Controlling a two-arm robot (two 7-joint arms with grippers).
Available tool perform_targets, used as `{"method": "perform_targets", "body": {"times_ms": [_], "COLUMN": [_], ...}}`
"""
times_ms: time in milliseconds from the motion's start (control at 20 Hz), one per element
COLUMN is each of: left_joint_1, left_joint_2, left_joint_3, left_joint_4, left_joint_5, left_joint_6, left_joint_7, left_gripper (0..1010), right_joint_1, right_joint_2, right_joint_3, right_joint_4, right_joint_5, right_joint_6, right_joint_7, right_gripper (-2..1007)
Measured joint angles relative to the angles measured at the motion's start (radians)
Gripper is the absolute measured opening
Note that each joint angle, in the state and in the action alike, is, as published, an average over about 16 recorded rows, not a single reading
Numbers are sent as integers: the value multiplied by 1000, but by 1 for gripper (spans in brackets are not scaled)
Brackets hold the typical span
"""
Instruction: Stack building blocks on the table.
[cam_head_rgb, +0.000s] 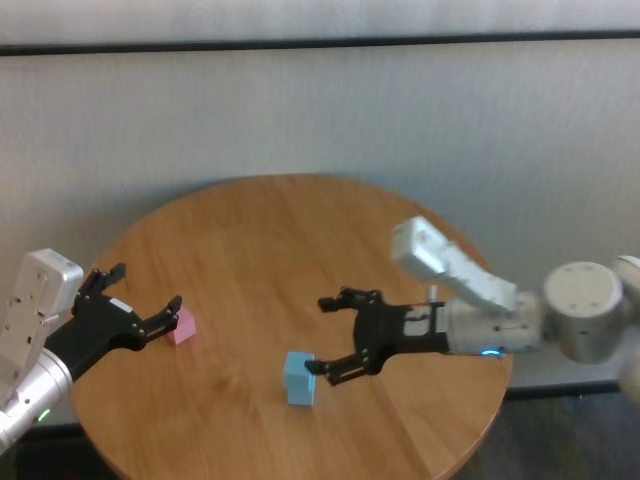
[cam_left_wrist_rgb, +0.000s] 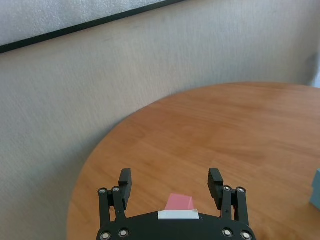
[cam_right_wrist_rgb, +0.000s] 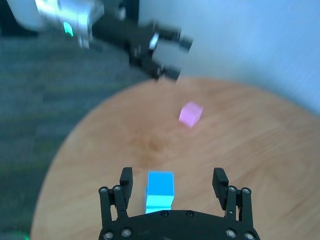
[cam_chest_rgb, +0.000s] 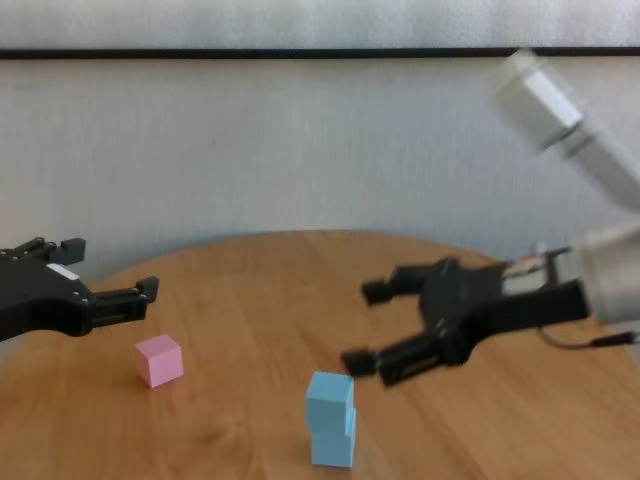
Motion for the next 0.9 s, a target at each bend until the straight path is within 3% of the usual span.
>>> {"method": "perform_targets", "body": {"times_ms": [250, 450, 700, 900], "left_joint_1": [0, 0, 0, 0], "left_joint_2": [0, 0, 0, 0], "left_joint_3": [0, 0, 0, 0], "left_joint_4": [0, 0, 0, 0], "left_joint_5": [0, 0, 0, 0], "left_joint_6": [0, 0, 0, 0], "left_joint_7": [0, 0, 0, 0], "left_gripper": [999, 999, 999, 999], "right_joint_1": [-113, -205, -291, -321], "right_joint_2": [44, 59, 43, 25], "right_joint_3": [114, 201, 282, 313], "right_joint_4": [-135, -214, -246, -232], "right_joint_5": [76, 95, 44, -17], "right_joint_6": [-10, -48, -138, -210], "right_joint_7": [-160, -319, -523, -615], "right_gripper": [1005, 1005, 1005, 1005]}}
